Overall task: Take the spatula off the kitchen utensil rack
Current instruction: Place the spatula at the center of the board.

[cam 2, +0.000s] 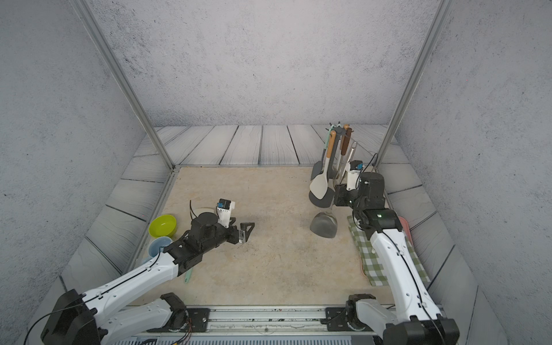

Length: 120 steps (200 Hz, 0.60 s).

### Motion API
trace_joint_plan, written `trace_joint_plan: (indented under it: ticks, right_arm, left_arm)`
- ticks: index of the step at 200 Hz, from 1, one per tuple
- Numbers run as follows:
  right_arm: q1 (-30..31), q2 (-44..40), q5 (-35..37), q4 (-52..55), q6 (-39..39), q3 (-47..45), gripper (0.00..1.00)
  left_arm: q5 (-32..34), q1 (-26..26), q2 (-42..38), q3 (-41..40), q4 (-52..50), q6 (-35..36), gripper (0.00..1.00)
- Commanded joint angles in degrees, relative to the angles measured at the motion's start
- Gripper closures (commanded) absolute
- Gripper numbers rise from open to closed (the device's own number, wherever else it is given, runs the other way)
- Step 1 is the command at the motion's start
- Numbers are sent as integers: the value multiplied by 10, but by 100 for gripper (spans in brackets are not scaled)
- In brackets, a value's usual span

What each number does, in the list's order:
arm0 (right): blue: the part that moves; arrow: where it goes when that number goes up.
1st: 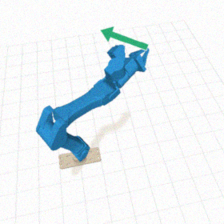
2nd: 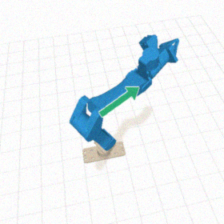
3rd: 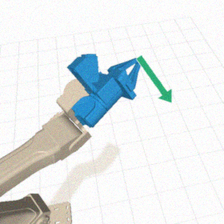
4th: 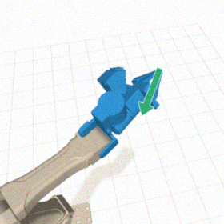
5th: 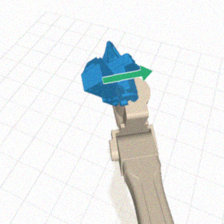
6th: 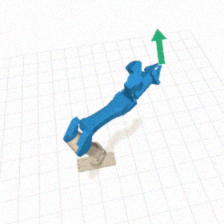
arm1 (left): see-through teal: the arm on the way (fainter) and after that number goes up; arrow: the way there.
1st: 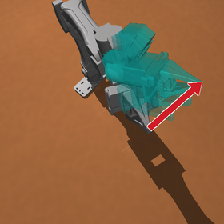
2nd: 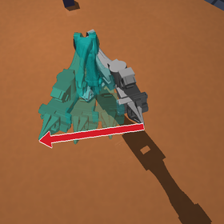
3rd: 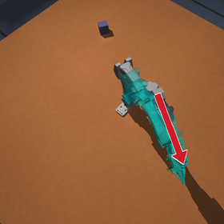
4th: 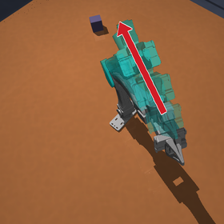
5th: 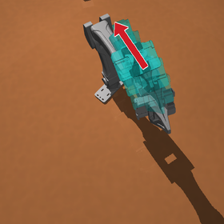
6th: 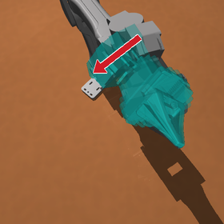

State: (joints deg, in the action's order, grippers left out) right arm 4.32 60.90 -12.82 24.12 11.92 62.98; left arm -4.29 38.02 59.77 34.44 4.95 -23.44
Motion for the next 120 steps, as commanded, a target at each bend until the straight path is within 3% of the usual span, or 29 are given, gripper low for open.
trace_joint_plan:
  ticks: [1, 48, 80, 120]
  right_arm:
    - [4, -18, -47, -26, 10, -19, 100]
    - [58, 6, -102, -75, 5, -45, 100]
    - [144, 54, -101, -60, -50, -25, 100]
    - [259, 126, -92, 12, -135, 25, 100]
  left_arm:
    - [0, 1, -17, -2, -6, 6, 1]
    - [-60, 1, -54, 12, -9, -27, 1]
    - [-84, -4, -78, 33, -27, -71, 1]
    - [-205, -53, -68, 97, -48, -151, 1]
